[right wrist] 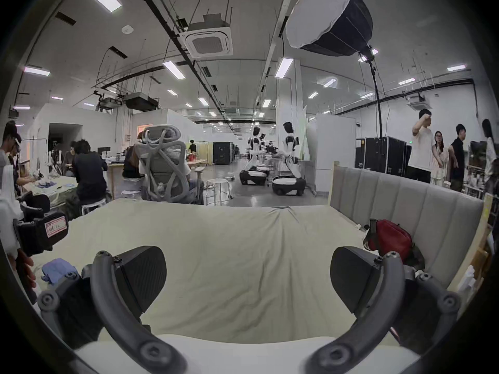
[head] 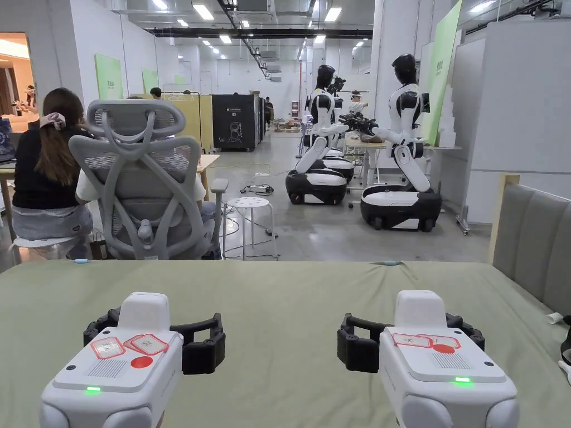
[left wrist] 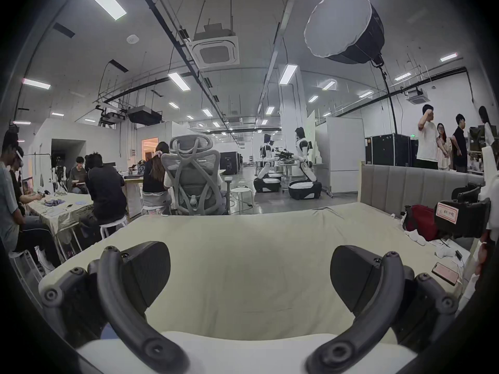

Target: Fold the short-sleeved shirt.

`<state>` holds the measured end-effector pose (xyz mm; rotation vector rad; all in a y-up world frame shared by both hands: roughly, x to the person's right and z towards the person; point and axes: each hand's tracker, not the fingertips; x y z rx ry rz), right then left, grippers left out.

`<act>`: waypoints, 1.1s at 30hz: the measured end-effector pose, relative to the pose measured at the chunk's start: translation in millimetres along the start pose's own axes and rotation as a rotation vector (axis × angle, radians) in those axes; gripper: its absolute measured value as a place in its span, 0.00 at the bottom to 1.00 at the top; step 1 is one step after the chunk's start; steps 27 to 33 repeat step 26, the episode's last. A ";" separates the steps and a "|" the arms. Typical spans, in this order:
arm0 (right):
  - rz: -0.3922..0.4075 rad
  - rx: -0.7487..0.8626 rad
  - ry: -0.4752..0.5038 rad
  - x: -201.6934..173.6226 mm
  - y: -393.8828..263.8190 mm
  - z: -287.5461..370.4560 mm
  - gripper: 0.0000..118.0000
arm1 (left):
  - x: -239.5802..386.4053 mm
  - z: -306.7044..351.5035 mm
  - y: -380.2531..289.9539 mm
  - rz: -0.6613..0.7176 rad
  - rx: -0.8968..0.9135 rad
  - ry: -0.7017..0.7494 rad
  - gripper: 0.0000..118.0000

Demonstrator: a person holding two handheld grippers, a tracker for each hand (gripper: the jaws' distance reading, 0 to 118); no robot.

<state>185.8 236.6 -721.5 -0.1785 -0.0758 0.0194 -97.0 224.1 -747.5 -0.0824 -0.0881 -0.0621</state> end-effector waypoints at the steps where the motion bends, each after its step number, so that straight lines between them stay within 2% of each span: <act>1: 0.006 0.005 0.001 -0.3 0.0 0.5 1.00 | -0.8 0.0 -0.3 0.001 0.001 0.002 1.00; 8: -0.008 0.008 0.026 1.1 -0.4 2.6 1.00 | -1.0 0.2 -0.9 0.009 0.003 0.004 1.00; 13: 0.007 0.022 0.012 3.0 -0.6 2.4 1.00 | 0.5 0.1 -0.6 0.008 0.004 0.004 1.00; 20: 0.018 0.002 0.043 5.8 -1.6 -0.2 1.00 | 2.6 -2.1 -2.2 0.009 0.001 0.003 1.00; 25: 0.000 0.025 0.004 4.4 -5.9 2.1 1.00 | 2.8 -2.9 -3.7 0.008 -0.004 0.005 1.00; 33: 0.000 0.022 0.009 4.6 -5.7 1.8 1.00 | 2.8 -3.1 -3.7 0.010 -0.003 0.006 1.00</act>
